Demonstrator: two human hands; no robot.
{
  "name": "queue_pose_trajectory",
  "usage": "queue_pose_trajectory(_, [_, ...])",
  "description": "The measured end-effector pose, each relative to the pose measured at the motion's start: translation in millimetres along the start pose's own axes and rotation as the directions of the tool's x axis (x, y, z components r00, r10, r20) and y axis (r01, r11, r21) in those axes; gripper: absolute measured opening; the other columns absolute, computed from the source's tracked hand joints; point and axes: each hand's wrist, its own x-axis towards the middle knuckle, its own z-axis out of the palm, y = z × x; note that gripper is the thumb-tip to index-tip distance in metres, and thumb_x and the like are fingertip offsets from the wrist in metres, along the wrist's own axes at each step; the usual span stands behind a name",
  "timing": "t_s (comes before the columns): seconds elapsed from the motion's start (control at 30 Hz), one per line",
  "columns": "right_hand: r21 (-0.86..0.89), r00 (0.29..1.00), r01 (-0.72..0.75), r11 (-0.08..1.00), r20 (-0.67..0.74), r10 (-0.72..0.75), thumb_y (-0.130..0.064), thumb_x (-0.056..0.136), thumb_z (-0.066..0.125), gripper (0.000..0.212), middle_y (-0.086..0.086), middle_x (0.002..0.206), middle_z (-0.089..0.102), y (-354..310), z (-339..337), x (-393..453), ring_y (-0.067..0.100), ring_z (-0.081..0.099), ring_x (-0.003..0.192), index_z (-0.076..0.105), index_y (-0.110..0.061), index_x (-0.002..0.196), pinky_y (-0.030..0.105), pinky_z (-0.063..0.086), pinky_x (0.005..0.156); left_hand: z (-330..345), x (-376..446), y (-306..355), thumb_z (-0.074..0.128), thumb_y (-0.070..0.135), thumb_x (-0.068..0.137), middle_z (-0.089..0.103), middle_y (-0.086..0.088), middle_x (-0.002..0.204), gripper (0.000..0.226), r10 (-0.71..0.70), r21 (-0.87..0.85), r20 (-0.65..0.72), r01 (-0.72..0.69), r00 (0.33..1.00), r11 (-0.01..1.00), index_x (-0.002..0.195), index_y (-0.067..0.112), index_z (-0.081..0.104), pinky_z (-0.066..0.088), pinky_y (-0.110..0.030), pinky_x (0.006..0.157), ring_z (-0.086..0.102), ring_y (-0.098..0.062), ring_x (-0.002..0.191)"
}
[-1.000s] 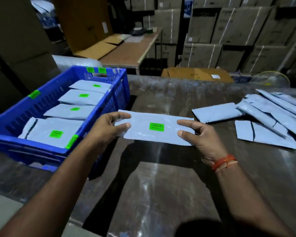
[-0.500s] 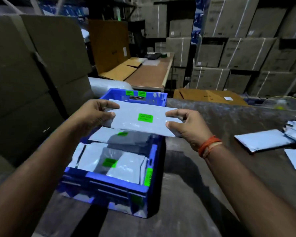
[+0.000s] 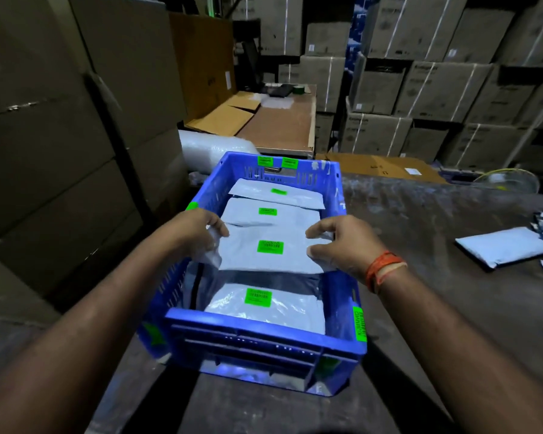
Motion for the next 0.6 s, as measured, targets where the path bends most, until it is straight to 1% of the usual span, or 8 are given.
queue_pose_trajectory(0.1, [-0.198, 0.996, 0.003, 0.98, 0.091, 0.016, -0.022, 0.075, 0.081, 0.03, -0.008, 0.083, 0.063, -12.2, -1.4, -8.7, 0.007, 0.058, 0.079, 0.075, -0.023, 0.104, 0.017, 0.047, 0.072, 2.0, -7.4, -4.6, 0.076, 0.014, 0.077, 0.073, 0.003, 0.082, 0.019, -0.012, 0.202, 0.141, -0.017, 0.99, 0.979, 0.092, 0.026, 0.072, 0.05, -0.02, 0.064, 0.063, -0.011, 0.067])
queue_pose_trajectory(0.13, [-0.264, 0.991, 0.009, 0.965, 0.131, 0.027, -0.024, 0.075, 0.082, 0.031, -0.007, 0.084, 0.063, -17.9, 0.6, -11.2, 0.008, 0.058, 0.078, 0.074, -0.023, 0.106, 0.017, 0.046, 0.069, 1.8, -9.3, -5.5, 0.076, 0.016, 0.077, 0.073, 0.005, 0.088, 0.017, -0.016, 0.248, 0.17, -0.027, 0.985, 0.968, 0.089, 0.028, 0.072, 0.051, -0.021, 0.067, 0.065, -0.012, 0.073])
queue_pose_trajectory(0.2, [-0.412, 0.977, 0.046, 0.91, 0.21, 0.046, -0.027, 0.076, 0.081, 0.036, -0.003, 0.103, 0.066, -26.2, 8.5, -12.9, 0.014, 0.061, 0.095, 0.072, -0.024, 0.111, 0.02, 0.042, 0.072, 0.0, -13.7, -4.0, 0.074, 0.014, 0.079, 0.072, 0.005, 0.101, 0.02, -0.027, 0.337, 0.217, -0.049, 0.976, 0.94, 0.09, 0.031, 0.071, 0.052, -0.024, 0.072, 0.067, -0.017, 0.087])
queue_pose_trajectory(0.3, [-0.551, 0.956, 0.08, 0.83, 0.278, 0.092, -0.028, 0.074, 0.08, 0.044, -0.003, 0.117, 0.066, -30.3, 22.8, -12.9, 0.02, 0.06, 0.11, 0.067, -0.025, 0.117, 0.026, 0.049, 0.084, -3.9, -24.0, -0.4, 0.07, 0.007, 0.082, 0.065, 0.001, 0.107, 0.034, -0.084, 0.441, 0.264, -0.042, 0.961, 0.897, 0.105, 0.032, 0.07, 0.043, -0.022, 0.056, 0.062, -0.019, 0.087])
queue_pose_trajectory(0.37, [-0.63, 0.945, 0.099, 0.77, 0.303, 0.126, -0.026, 0.071, 0.08, 0.048, 0.0, 0.115, 0.067, -31.6, 30.9, -14.3, 0.024, 0.062, 0.107, 0.063, -0.023, 0.116, 0.029, 0.052, 0.081, -3.6, -32.6, 1.5, 0.069, 0.009, 0.085, 0.064, -0.001, 0.112, 0.038, -0.117, 0.523, 0.309, -0.066, 0.944, 0.85, 0.115, 0.031, 0.065, 0.039, -0.024, 0.055, 0.058, -0.018, 0.085])
queue_pose_trajectory(0.43, [-0.696, 0.93, 0.127, 0.707, 0.33, 0.159, -0.027, 0.071, 0.08, 0.049, 0.003, 0.111, 0.067, -32.7, 37.5, -15.2, 0.027, 0.063, 0.106, 0.059, -0.019, 0.115, 0.028, 0.048, 0.074, -0.5, -40.7, 4.4, 0.069, 0.01, 0.085, 0.061, -0.002, 0.115, 0.044, -0.153, 0.606, 0.33, -0.085, 0.931, 0.791, 0.123, 0.028, 0.056, 0.038, -0.027, 0.053, 0.054, -0.021, 0.087])
queue_pose_trajectory(0.5, [-0.747, 0.913, 0.165, 0.644, 0.363, 0.188, -0.031, 0.068, 0.08, 0.044, 0.001, 0.104, 0.068, -33.6, 46.1, -14.0, 0.026, 0.065, 0.101, 0.063, -0.02, 0.107, 0.027, 0.05, 0.074, 2.8, -44.4, 3.6, 0.07, 0.007, 0.081, 0.058, -0.003, 0.104, 0.056, -0.174, 0.621, 0.315, -0.064, 0.933, 0.781, 0.129, 0.024, 0.049, 0.037, -0.029, 0.052, 0.054, -0.025, 0.086])
queue_pose_trajectory(0.6, [-0.791, 0.907, 0.17, 0.587, 0.359, 0.221, -0.036, 0.055, 0.082, 0.039, -0.001, 0.09, 0.07, -29.0, 55.8, -10.9, 0.025, 0.067, 0.088, 0.07, -0.023, 0.089, 0.033, 0.058, 0.076, 6.9, -47.4, 1.9, 0.072, 0.009, 0.081, 0.05, -0.002, 0.093, 0.063, -0.181, 0.634, 0.309, -0.06, 0.933, 0.771, 0.135, 0.024, 0.044, 0.042, -0.029, 0.066, 0.054, -0.027, 0.086])
